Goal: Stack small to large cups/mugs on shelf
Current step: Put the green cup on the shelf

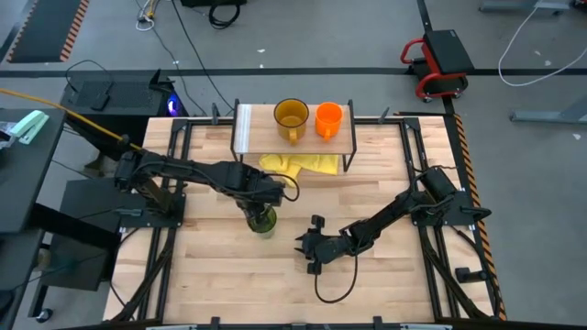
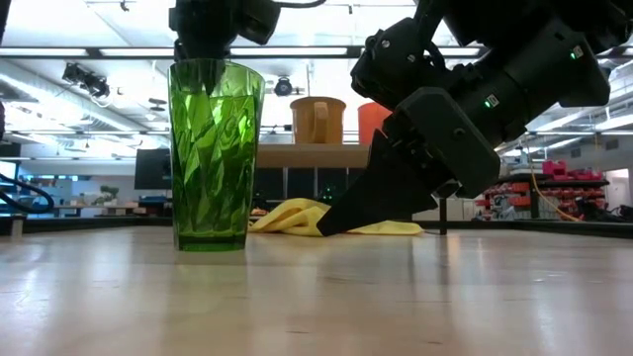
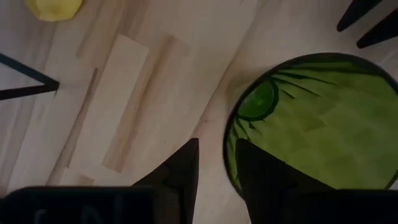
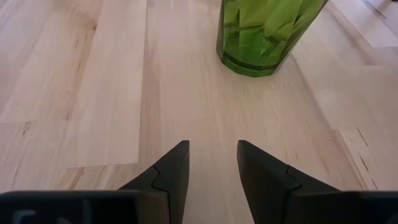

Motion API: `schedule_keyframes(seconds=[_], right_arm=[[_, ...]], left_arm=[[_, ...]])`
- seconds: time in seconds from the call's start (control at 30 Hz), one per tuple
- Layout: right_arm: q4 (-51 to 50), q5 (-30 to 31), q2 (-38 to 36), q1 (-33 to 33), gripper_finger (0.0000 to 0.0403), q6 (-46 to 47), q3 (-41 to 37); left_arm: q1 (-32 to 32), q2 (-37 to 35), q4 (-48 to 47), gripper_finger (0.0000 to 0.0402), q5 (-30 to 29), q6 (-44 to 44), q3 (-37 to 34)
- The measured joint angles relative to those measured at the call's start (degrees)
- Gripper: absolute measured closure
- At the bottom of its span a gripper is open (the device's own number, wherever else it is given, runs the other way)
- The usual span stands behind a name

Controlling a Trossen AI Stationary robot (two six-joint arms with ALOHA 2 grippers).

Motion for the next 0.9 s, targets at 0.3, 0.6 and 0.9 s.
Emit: schedule_keyframes(seconds=[0.3, 0.6, 0.9], right_arm=[[0.0, 0.0, 0.01, 0.0, 0.0264, 0.0, 0.0], [0.0, -0.02, 0.02, 0.0, 0.0265, 0.0, 0.0], [-0.14, -0.02, 0.04, 0.0, 0.0266, 0.0, 0.0]], left_arm=[[0.35, 0.52, 2.31, 0.0301, 0.01, 1.06, 0.0], [0.33, 1.3, 2.19, 0.0342, 0.21, 0.42, -0.01], [0.92, 1.7, 2.5, 0.0382, 0.84, 0.96, 0.05]])
